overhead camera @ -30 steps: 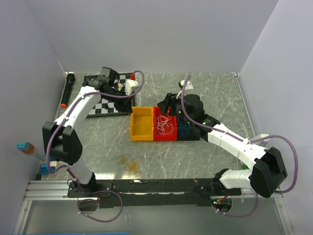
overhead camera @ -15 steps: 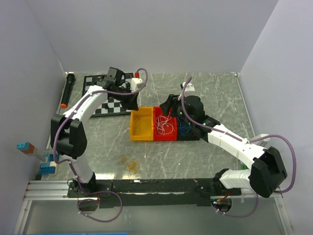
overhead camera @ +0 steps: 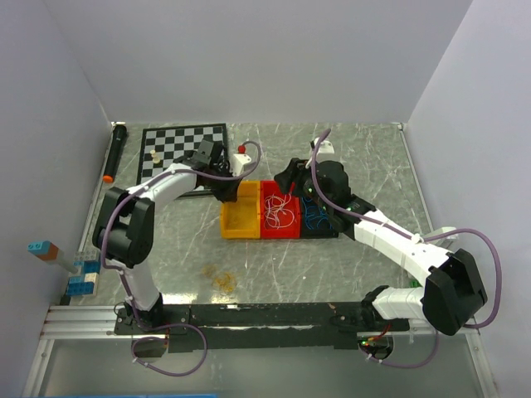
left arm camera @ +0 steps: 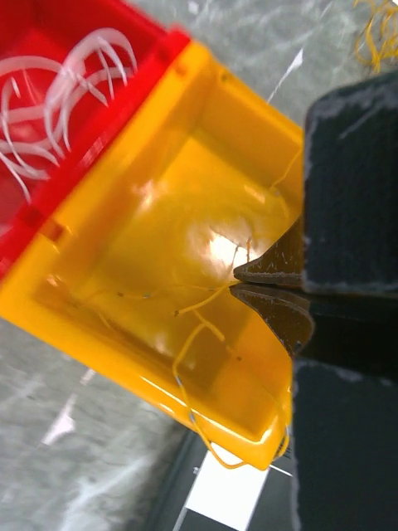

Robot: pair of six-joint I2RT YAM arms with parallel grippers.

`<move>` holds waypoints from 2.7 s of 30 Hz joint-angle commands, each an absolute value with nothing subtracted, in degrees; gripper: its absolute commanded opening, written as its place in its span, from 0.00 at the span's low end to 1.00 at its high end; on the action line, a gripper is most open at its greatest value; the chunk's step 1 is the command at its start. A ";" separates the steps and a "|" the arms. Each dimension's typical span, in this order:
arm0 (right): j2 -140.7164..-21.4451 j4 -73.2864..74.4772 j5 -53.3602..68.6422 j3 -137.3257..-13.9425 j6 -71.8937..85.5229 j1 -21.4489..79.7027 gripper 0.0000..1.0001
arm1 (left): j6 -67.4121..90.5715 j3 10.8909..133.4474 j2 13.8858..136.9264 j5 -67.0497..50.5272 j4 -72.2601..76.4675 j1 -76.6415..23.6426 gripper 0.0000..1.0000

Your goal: Untangle the cables

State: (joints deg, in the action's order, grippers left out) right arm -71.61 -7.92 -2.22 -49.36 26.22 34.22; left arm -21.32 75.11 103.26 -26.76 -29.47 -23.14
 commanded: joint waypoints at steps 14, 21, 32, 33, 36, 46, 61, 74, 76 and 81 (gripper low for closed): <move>-71.72 -10.90 -0.44 -49.75 27.42 33.66 0.63 | -19.60 78.22 104.86 -24.61 -31.02 -25.75 0.31; -69.88 -10.20 -0.70 -49.39 27.16 33.66 0.63 | -18.28 81.20 100.90 -27.77 -36.55 -25.75 0.48; -68.73 -8.79 -1.05 -50.10 26.90 33.57 0.64 | -17.84 88.68 99.67 -34.54 -50.01 -25.75 0.56; -68.73 -8.70 -1.05 -50.18 26.89 33.49 0.64 | -17.58 88.51 99.41 -34.71 -50.01 -25.75 0.56; -68.38 -8.53 -1.14 -50.10 26.81 33.57 0.64 | -16.61 88.33 98.70 -35.15 -49.66 -25.49 0.56; -68.64 -9.05 -0.97 -49.92 26.63 33.57 0.64 | -8.20 96.77 99.58 -36.12 -44.85 -14.79 0.88; -70.14 -10.72 -1.76 -49.48 26.10 33.49 0.64 | -9.75 103.80 116.01 -41.23 -45.70 -15.81 0.78; -69.17 -12.83 -0.79 -47.81 27.16 32.78 0.64 | -9.05 103.01 118.04 -30.85 -39.03 -16.79 0.67; -69.26 -13.01 -0.53 -47.72 27.16 32.70 0.64 | -9.14 102.57 118.39 -30.41 -38.94 -16.87 0.67; -69.43 -13.45 -0.44 -47.46 27.60 32.43 0.63 | -9.84 102.39 119.09 -30.32 -38.67 -17.31 0.65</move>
State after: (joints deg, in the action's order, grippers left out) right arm -70.32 -10.00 -0.64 -48.27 27.18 33.04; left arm -9.39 102.02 118.89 -31.00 -40.10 -16.75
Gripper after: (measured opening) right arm 0.636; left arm 0.654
